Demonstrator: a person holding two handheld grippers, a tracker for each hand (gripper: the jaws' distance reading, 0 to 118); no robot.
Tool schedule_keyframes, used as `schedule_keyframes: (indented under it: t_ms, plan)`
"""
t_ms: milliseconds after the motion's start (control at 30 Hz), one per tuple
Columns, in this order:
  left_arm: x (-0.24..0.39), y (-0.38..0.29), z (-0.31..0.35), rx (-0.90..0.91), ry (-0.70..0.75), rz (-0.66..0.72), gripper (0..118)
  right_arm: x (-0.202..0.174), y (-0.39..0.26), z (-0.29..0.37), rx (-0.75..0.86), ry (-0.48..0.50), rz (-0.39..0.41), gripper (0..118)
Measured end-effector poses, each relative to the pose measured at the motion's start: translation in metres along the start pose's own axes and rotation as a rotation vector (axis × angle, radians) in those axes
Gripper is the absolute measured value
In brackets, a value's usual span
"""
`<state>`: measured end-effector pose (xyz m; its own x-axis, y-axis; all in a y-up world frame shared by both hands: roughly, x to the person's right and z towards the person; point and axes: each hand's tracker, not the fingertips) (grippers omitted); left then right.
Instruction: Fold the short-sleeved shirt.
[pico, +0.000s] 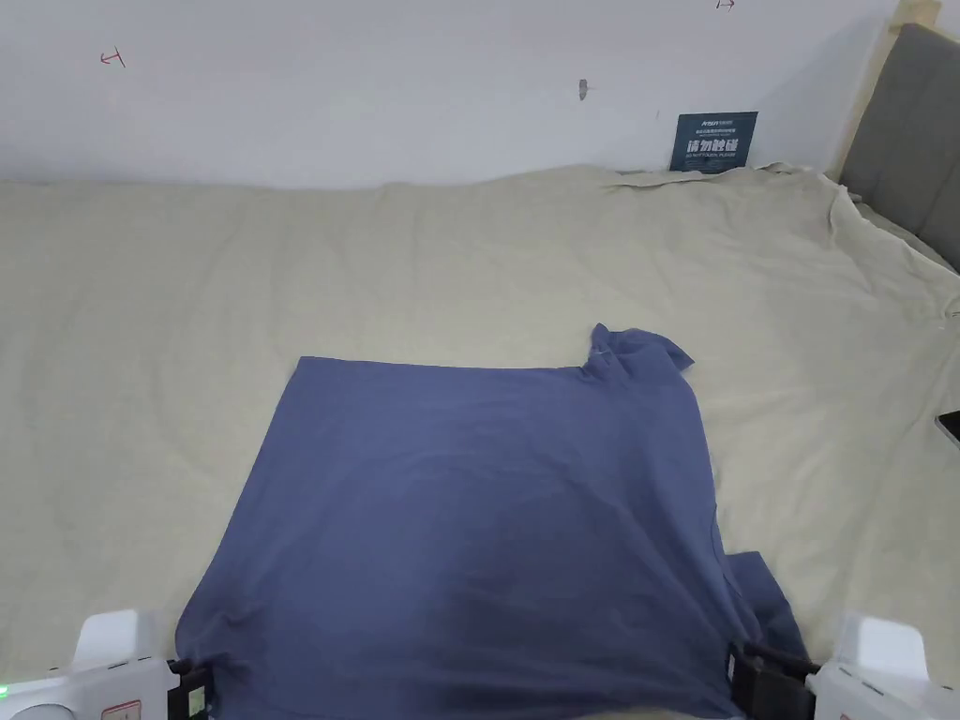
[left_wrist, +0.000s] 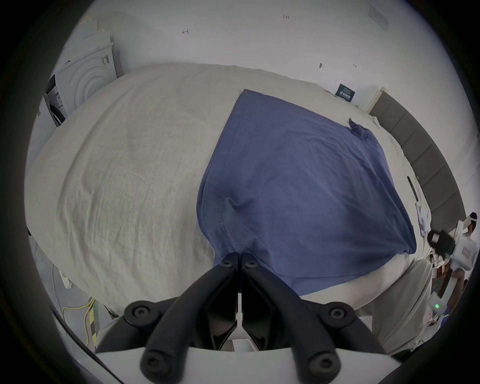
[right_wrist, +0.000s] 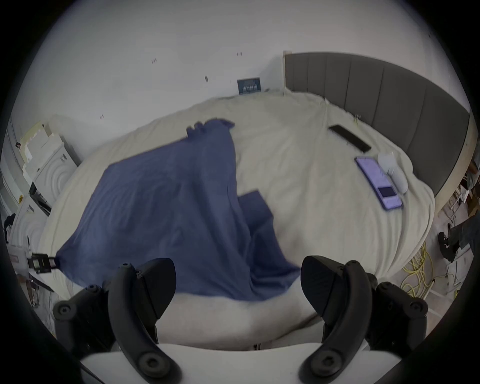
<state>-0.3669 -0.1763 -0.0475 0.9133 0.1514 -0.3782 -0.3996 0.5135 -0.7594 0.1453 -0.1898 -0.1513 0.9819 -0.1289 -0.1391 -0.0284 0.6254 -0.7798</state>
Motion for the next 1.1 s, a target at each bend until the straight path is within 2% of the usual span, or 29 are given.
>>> schedule_keyframes:
  t_ms: [67,200,267,300,400,433,633,767,867,1100]
  plan:
    - [0.000,0.001,0.000,0.001,-0.004,0.002,0,0.004,-0.009,-0.011,-0.062,-0.025,0.017,100]
    - [0.002,0.001,-0.002,-0.001,-0.002,-0.002,0,0.005,-0.017,-0.023,-0.088,-0.042,0.028,100]
    - [0.001,0.001,-0.004,-0.004,-0.003,-0.001,0,0.004,-0.016,-0.028,-0.105,-0.052,0.060,94]
    - [0.001,0.001,-0.005,-0.004,-0.004,0.001,0,0.002,-0.017,-0.028,-0.110,-0.053,0.068,85]
    - [0.001,0.000,-0.006,-0.006,-0.008,0.008,0,0.001,-0.015,-0.036,-0.148,-0.039,0.064,24]
    - [0.000,0.000,-0.006,-0.005,-0.010,0.011,0,0.000,-0.015,-0.037,-0.167,-0.042,0.067,10]
    - [-0.003,0.002,-0.003,0.001,-0.024,0.034,0,-0.006,-0.012,-0.022,-0.147,-0.007,0.061,4]
    - [-0.008,0.006,-0.001,0.017,-0.034,0.055,0,-0.005,-0.001,-0.002,-0.099,0.037,0.022,4]
    - [-0.011,0.015,0.002,0.035,-0.059,0.094,0,0.000,0.017,0.011,-0.033,0.113,-0.048,4]
    - [-0.005,0.058,0.009,0.115,-0.055,0.102,0,-0.011,0.069,0.019,0.069,0.154,-0.043,4]
